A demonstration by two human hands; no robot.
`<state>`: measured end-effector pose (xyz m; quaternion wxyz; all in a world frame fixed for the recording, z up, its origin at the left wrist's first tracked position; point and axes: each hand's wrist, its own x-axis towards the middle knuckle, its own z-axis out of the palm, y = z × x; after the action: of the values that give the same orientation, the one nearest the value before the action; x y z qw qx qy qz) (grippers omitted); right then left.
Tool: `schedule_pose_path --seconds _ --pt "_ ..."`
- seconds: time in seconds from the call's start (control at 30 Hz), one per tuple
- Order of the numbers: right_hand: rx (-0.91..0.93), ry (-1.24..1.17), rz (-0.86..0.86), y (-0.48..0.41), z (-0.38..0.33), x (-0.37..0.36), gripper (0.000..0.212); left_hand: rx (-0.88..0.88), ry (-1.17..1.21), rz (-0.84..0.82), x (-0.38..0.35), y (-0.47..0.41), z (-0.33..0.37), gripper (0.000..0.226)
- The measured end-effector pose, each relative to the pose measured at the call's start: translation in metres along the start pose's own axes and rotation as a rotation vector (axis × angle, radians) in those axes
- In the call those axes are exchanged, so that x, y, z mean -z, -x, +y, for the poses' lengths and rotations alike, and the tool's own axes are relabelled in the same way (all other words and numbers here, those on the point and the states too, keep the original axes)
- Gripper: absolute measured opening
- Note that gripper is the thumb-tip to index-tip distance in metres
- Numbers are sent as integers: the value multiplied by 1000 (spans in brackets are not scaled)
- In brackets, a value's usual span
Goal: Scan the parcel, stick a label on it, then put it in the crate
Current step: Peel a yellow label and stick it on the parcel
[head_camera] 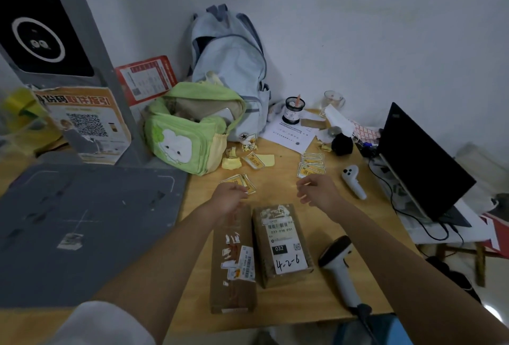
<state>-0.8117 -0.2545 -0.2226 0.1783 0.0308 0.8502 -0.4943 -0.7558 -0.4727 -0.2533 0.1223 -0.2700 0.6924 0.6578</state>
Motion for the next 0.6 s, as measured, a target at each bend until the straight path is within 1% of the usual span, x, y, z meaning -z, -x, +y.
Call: schedule_pose_path --seconds 0.2,0.33,0.4,0.5,0.6 --pt "-34 6 -34 -48 3 -5 9 61 8 -8 -4 -39 11 20" --pt "-70 2 -41 -95 4 -11 10 125 7 17 -8 -77 23 14" --pt "-71 9 -51 -116 7 -15 11 154 -3 33 -13 -102 27 14" --pt "-82 36 -95 -146 18 -24 15 210 -10 46 -26 -139 29 24" --pt "-65 59 -77 -175 32 -32 19 281 25 23 -43 -171 28 31"
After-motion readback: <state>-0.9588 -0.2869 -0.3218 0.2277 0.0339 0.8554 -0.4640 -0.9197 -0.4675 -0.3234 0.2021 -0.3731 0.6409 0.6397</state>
